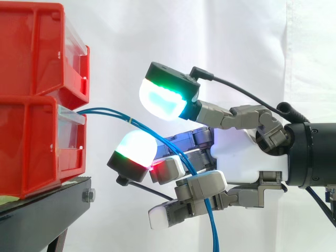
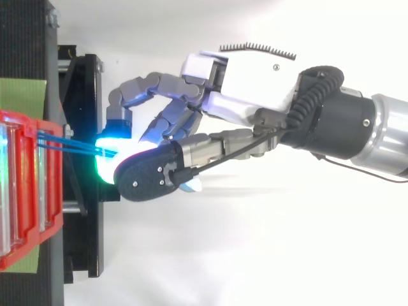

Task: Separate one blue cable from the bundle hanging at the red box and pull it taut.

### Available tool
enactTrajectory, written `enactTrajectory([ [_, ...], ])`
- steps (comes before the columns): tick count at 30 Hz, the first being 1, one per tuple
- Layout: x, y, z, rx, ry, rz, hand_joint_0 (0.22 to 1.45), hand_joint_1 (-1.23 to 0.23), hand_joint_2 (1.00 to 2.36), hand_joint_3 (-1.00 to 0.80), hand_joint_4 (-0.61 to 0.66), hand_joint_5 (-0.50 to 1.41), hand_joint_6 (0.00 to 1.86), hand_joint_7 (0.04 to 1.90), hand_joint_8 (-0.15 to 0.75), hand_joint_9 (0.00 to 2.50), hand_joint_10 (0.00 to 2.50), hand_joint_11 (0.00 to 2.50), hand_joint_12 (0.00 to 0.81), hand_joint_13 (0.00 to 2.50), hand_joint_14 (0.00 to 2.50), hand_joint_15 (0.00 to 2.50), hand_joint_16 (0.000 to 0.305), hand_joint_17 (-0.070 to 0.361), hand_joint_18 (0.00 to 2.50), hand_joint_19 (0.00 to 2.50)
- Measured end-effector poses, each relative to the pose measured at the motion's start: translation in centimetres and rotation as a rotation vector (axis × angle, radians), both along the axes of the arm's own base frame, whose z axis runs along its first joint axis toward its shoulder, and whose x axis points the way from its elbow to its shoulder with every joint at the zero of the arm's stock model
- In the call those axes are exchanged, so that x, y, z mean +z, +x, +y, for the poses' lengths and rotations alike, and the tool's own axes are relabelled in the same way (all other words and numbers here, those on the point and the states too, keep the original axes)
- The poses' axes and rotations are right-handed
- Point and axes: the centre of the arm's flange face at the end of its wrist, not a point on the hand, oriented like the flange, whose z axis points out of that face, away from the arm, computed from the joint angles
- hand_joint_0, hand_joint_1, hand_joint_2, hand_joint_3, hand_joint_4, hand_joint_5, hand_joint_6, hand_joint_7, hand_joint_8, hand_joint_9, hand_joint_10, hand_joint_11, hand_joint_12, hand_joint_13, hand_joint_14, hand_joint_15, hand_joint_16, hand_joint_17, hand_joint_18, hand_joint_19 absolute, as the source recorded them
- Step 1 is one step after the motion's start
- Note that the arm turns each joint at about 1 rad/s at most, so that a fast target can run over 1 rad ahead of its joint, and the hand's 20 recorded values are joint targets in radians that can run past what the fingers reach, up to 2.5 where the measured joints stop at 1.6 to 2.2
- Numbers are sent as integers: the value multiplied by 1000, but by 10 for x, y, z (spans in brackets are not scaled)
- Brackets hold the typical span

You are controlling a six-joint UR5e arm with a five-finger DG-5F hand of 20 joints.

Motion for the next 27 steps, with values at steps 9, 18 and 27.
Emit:
enactTrajectory([
  [9, 5, 1, -6, -2, 0, 1, 625, -653, 1025, -215, 137, -211, 786, 1160, 320, 1108, 20, 1245, 280, 1419, 19, 1441, 41, 93, 729, 574],
  [18, 7, 1, -6, 0, -2, 10, 681, -782, 1024, -234, 109, -236, 857, 1139, 302, 1061, 20, 1247, 281, 1373, 20, 1447, 42, 95, 734, 596],
  [27, 9, 1, -2, 2, -3, 12, 785, -854, 1000, -500, 105, -221, 893, 1160, 296, 1106, 21, 1267, 280, 1360, 22, 1457, 40, 90, 751, 572],
])
